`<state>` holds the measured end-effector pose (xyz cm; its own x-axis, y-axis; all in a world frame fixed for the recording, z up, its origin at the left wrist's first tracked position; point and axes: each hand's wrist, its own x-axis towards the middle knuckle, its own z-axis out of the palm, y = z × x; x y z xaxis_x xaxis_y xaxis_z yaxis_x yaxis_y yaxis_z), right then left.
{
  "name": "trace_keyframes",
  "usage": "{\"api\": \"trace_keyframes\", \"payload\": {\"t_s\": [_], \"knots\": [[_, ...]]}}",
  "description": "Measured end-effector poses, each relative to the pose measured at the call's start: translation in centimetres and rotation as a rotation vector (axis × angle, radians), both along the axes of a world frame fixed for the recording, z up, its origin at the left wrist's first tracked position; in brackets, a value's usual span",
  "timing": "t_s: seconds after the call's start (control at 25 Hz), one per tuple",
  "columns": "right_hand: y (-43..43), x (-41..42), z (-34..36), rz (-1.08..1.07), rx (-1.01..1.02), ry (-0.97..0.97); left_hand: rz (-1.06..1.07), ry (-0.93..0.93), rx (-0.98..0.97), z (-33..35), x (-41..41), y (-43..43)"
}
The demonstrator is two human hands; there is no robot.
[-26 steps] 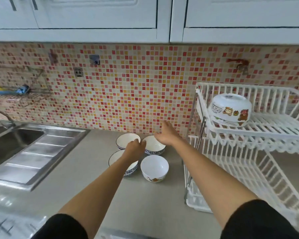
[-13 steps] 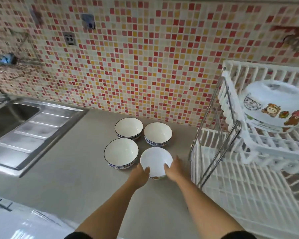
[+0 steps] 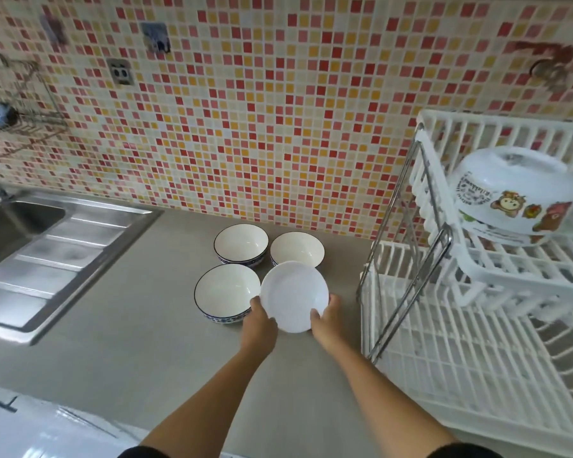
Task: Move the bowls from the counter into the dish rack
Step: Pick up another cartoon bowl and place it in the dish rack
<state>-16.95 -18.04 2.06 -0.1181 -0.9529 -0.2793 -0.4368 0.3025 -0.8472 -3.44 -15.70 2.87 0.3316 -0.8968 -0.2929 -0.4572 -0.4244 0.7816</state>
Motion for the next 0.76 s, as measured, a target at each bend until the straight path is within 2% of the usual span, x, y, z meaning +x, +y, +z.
{"api": "trace_keyframes", "payload": {"t_s": [0.08,0.12,0.16,0.2,0.36,0.44,0.56,0.76], "knots": [[1.0,0.9,2.6,-0.093,-0.026,-0.216,0.002,0.028,-0.162,2.1,0.4,1.4],[3.6,1.4,5.1,-0.149,-0.082,-0.379,-0.014,0.065,-0.308,4.0,1.4,3.9],[6.8,1.8,8.6,-0.178,-0.140,-0.509,-0.044,0.119,-0.411,7.3,2.1,6.8],[6.2,2.0,9.8,-0.146,-0.148,-0.597,-0.040,0.173,-0.482,8.1,2.3,6.4],[6.1,0.9,15.7,-0.038,-0.273,-0.587,-0.109,0.598,-0.644,14.8,2.7,7.5],[5.9,0.3,17.0,0.013,-0.354,-0.556,-0.096,0.673,-0.690,16.8,2.3,7.3],[7.8,0.3,19.1,0.083,-0.399,-0.570,-0.115,0.689,-0.751,18.4,2.5,7.5],[11.6,-1.1,23.7,0.259,-0.667,-0.505,-0.221,0.615,-0.832,22.2,2.3,8.4]]}}
